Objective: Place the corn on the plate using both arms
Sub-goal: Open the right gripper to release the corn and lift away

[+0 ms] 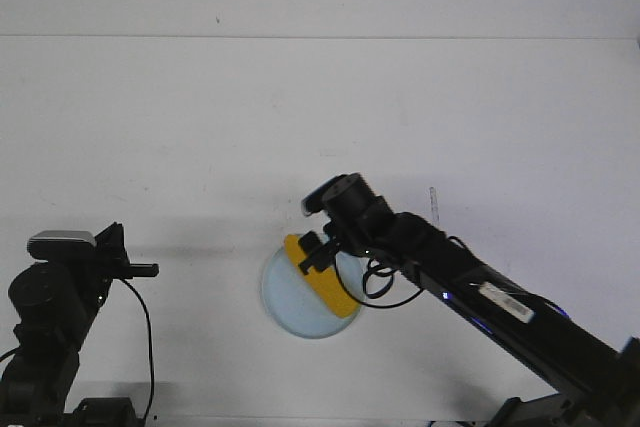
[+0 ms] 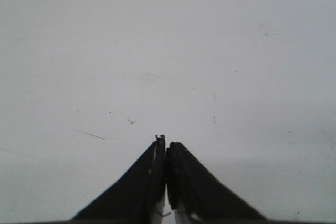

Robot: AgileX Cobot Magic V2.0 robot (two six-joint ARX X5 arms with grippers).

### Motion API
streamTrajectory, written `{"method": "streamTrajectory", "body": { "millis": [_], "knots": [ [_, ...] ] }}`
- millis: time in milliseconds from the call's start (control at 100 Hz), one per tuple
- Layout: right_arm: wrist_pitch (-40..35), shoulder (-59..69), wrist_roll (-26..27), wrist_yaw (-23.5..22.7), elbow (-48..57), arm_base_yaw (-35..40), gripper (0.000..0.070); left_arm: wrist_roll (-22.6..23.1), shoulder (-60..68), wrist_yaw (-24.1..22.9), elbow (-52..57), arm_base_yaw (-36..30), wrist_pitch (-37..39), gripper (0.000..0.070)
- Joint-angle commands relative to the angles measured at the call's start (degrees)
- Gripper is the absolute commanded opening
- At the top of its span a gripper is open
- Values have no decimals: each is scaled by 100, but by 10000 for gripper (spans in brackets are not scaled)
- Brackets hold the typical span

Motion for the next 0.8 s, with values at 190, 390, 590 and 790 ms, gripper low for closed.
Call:
{"method": "streamTrajectory", "body": {
  "millis": [190, 390, 590, 790],
  "knots": [
    [-236, -798, -269, 608, 155, -1287, 9, 57, 4, -22, 61, -7, -74, 0],
    [-785, -1309, -632, 774, 55, -2640, 9, 59, 4, -22, 61, -7, -79, 0],
    [-457, -2037, -820, 704, -970, -3624, 9, 59, 4, -22, 61, -136, -74, 0],
    [146, -3294, -868, 660, -2736, -3985, 9, 59, 7, -22, 61, -299, -94, 0]
  ]
}}
